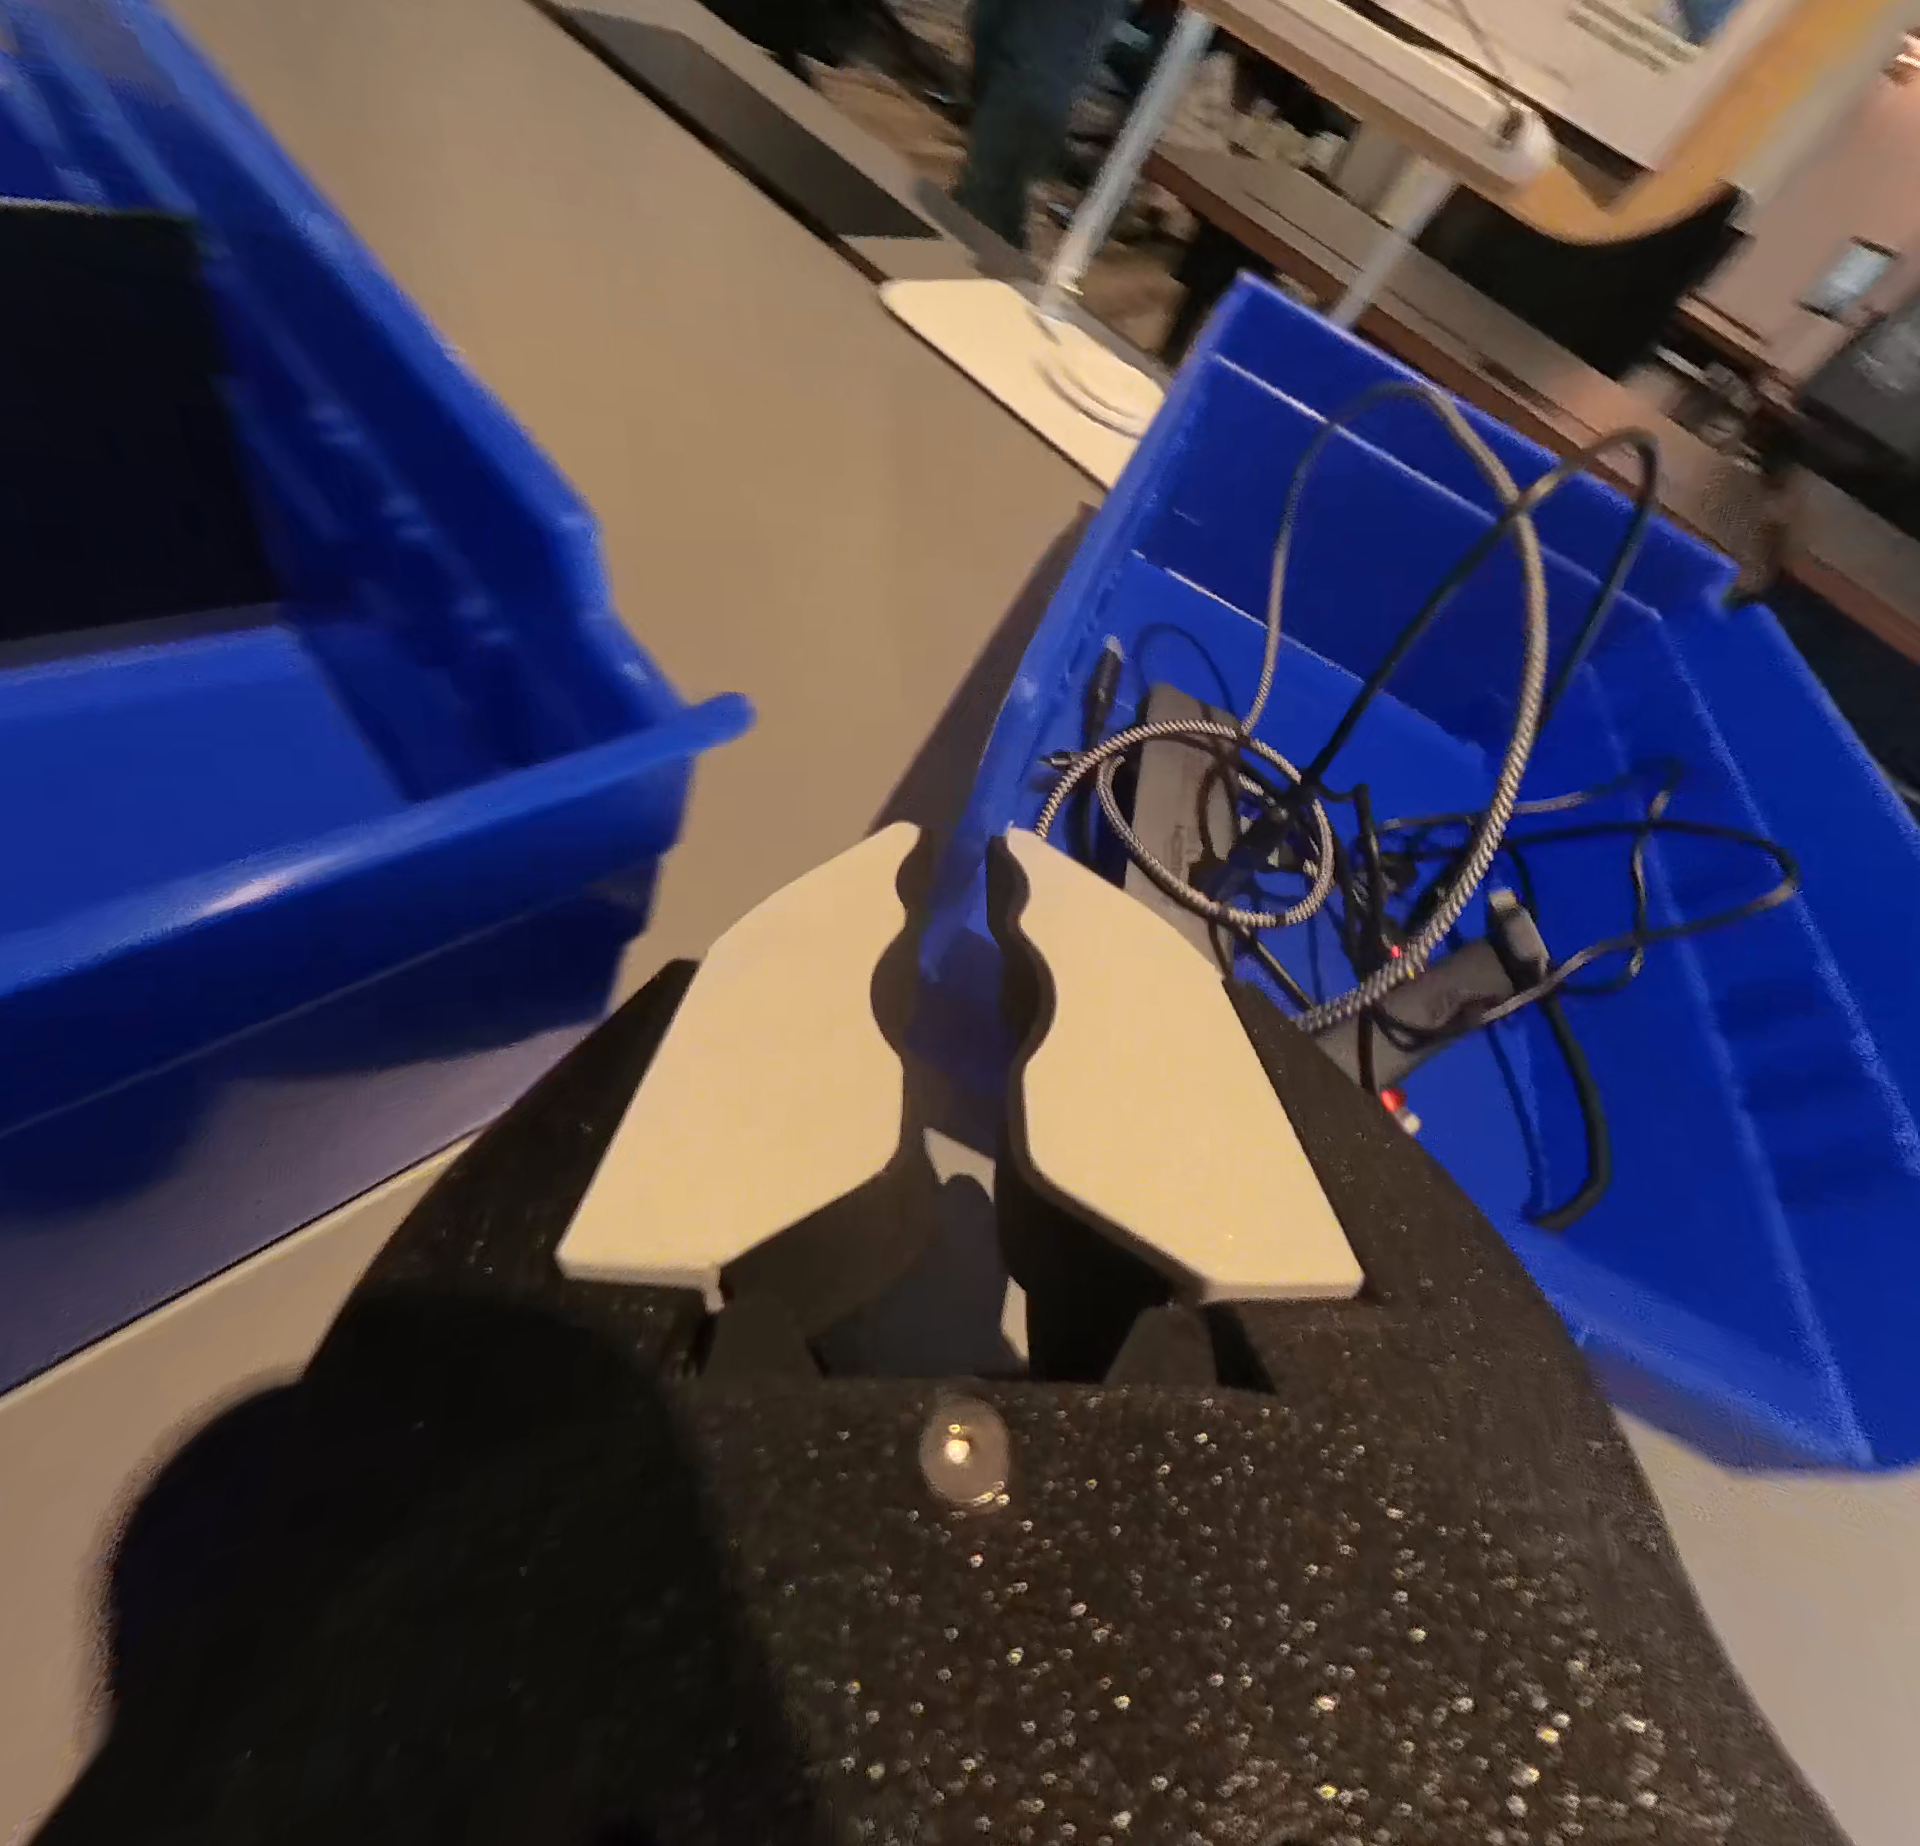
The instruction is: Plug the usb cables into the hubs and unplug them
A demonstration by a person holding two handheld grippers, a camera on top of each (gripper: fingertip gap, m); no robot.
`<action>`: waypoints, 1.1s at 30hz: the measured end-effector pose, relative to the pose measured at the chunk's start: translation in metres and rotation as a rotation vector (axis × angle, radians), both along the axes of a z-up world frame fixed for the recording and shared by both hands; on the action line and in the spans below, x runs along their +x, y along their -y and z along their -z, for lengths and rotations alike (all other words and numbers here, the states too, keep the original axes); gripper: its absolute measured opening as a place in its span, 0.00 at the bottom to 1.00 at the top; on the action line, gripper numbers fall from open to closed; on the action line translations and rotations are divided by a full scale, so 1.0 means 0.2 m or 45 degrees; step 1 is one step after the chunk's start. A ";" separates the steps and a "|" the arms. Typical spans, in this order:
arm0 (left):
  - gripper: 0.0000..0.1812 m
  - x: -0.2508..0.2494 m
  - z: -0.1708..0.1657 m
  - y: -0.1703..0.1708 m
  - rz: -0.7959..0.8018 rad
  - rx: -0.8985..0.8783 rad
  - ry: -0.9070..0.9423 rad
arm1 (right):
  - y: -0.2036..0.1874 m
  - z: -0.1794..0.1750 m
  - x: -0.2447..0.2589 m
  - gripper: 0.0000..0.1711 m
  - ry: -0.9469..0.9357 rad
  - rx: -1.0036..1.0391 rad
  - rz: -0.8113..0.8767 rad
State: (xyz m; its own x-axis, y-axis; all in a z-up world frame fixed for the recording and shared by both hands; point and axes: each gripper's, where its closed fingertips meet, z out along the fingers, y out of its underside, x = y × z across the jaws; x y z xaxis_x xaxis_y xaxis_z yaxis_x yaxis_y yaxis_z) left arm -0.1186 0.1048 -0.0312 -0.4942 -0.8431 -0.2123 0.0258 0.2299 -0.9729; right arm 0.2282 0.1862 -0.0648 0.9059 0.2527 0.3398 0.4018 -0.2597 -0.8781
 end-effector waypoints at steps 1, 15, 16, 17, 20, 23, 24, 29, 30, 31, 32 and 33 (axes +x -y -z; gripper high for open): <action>0.04 0.00 0.00 0.00 0.000 0.000 0.000 | 0.01 0.00 -0.02 0.06 -0.011 -0.003 -0.040; 0.04 -0.03 -0.05 0.01 0.038 -0.067 0.041 | 0.15 0.00 -0.11 0.06 -0.158 -0.081 -0.640; 0.04 -0.04 -0.07 0.00 0.039 -0.079 0.058 | 0.16 0.00 -0.11 0.06 -0.157 -0.080 -0.642; 0.03 -0.04 -0.08 -0.01 0.034 -0.090 0.076 | 0.17 0.00 -0.10 0.06 -0.153 -0.079 -0.640; 0.04 -0.05 -0.12 -0.05 0.014 -0.122 0.116 | 0.21 0.00 -0.10 0.05 -0.150 -0.083 -0.664; 0.04 -0.05 -0.13 -0.06 -0.002 -0.129 0.136 | 0.25 0.00 -0.08 0.04 -0.184 -0.106 -0.709; 0.04 -0.04 -0.14 -0.07 -0.010 -0.128 0.142 | 0.26 0.00 -0.08 0.04 -0.196 -0.117 -0.727; 0.04 -0.05 -0.16 -0.13 -0.076 -0.113 0.181 | 0.25 0.01 -0.08 0.04 -0.303 -0.219 -0.848; 0.04 -0.04 -0.17 -0.15 -0.101 -0.102 0.186 | 0.24 0.01 -0.08 0.04 -0.314 -0.244 -0.868; 0.04 -0.04 -0.19 -0.17 -0.132 -0.086 0.193 | 0.23 0.01 -0.08 0.04 -0.319 -0.270 -0.886; 0.03 -0.02 -0.21 -0.20 -0.171 -0.065 0.199 | 0.22 0.01 -0.08 0.04 -0.318 -0.296 -0.902; 0.03 -0.01 -0.23 -0.24 -0.218 -0.041 0.203 | 0.21 0.01 -0.08 0.04 -0.312 -0.318 -0.915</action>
State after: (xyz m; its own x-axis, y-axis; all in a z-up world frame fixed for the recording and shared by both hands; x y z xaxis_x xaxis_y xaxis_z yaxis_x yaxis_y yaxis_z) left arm -0.1198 0.1527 0.0150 -0.3056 -0.9194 -0.2476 0.1431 0.2127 -0.9666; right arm 0.2121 0.1451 -0.0671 0.5340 0.8454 0.0084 0.3487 -0.2112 -0.9131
